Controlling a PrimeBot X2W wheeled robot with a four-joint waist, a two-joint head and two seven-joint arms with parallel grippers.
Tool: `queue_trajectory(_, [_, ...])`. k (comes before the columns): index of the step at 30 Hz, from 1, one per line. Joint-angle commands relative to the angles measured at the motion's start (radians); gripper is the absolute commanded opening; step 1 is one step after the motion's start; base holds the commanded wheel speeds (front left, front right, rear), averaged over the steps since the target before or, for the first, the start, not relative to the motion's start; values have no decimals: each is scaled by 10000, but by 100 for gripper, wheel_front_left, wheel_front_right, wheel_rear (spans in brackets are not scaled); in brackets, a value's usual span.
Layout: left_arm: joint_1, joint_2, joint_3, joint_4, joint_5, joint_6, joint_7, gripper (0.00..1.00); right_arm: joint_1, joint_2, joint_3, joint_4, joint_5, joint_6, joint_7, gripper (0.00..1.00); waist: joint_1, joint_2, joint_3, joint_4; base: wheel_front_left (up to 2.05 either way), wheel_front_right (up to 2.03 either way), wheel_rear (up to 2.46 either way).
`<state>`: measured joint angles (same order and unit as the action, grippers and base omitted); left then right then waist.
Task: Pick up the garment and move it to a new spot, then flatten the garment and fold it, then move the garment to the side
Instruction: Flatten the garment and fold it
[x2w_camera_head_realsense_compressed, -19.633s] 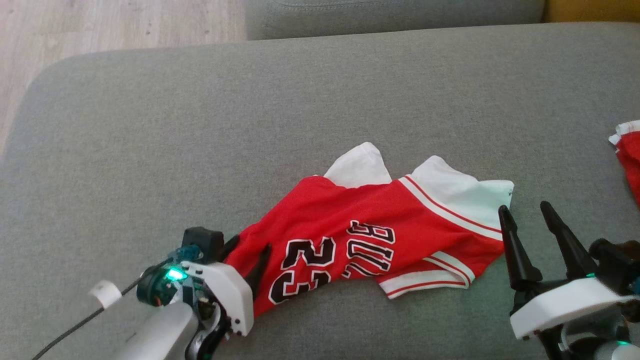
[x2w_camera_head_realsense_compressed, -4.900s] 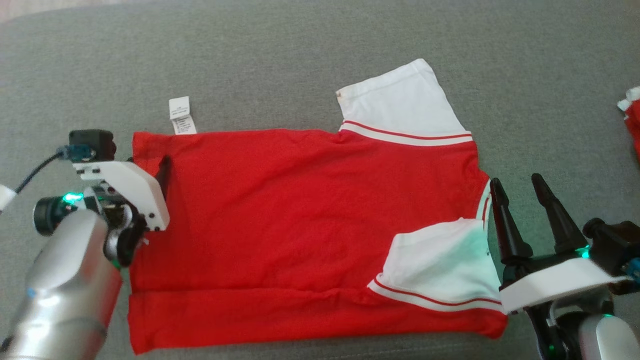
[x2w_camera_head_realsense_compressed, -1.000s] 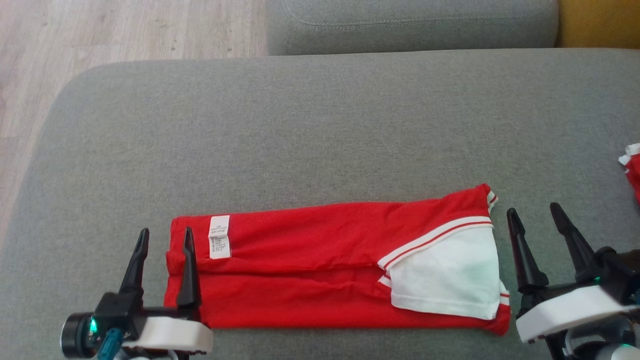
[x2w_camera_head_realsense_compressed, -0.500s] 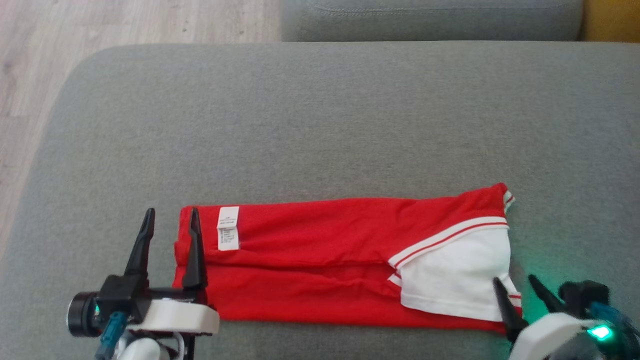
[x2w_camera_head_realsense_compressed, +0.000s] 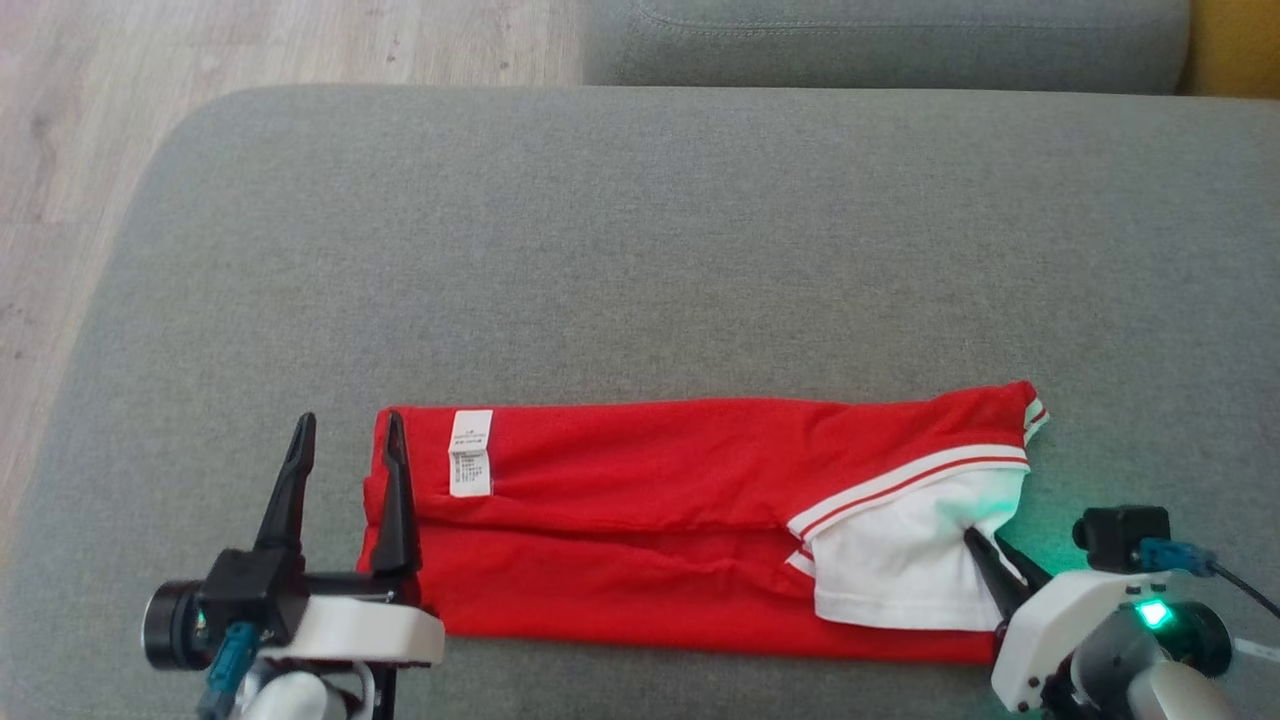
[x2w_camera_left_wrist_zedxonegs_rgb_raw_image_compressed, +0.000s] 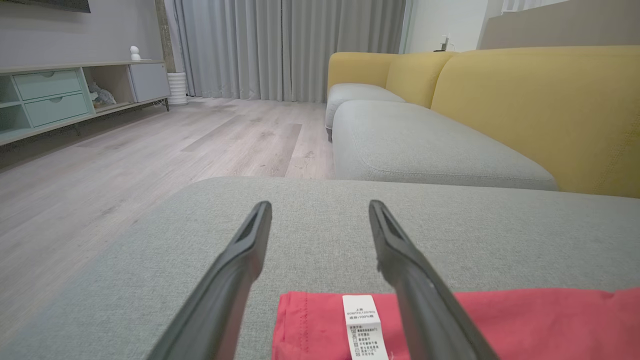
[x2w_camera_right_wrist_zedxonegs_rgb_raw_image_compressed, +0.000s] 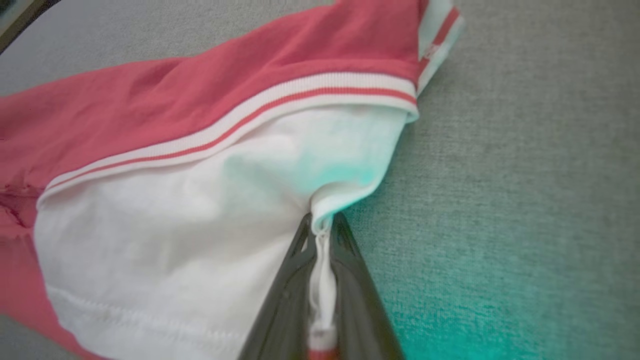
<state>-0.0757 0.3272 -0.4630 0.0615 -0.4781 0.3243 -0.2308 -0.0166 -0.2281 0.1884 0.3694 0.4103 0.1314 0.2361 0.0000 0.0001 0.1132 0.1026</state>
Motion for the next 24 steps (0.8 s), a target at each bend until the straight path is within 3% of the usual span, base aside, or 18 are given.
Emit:
queue_trajectory(1, [-366,84,333,-223,-65,-32,-129,100,-49,-186,286,-98,40,-7,-16,0,0,-1,-34,-12,0,0,0])
queue_trajectory(8, [-159,67,392,-157,-213,-57,-167,100,602,-541,-867,-974,-143,-7,-358,0,0,-1,-296,-180,0,0,0])
queue_trajectory(15, [-9,119,380,-145,-289,-48,-147,100,1518,-888,-2484,-1846,-587,-7,234,0,0,-1,-581,-497,0,0,0])
queue_trajectory(19, [30,144,357,-159,-312,-30,-109,100,1331,-873,-2349,-2953,-962,-7,773,0,0,-1,-687,-608,0,0,0])
queue_trajectory(24, [42,142,322,-196,-351,-35,-73,100,786,-520,-1392,-4488,-1319,-7,1638,0,0,-1,-757,-633,0,0,0])
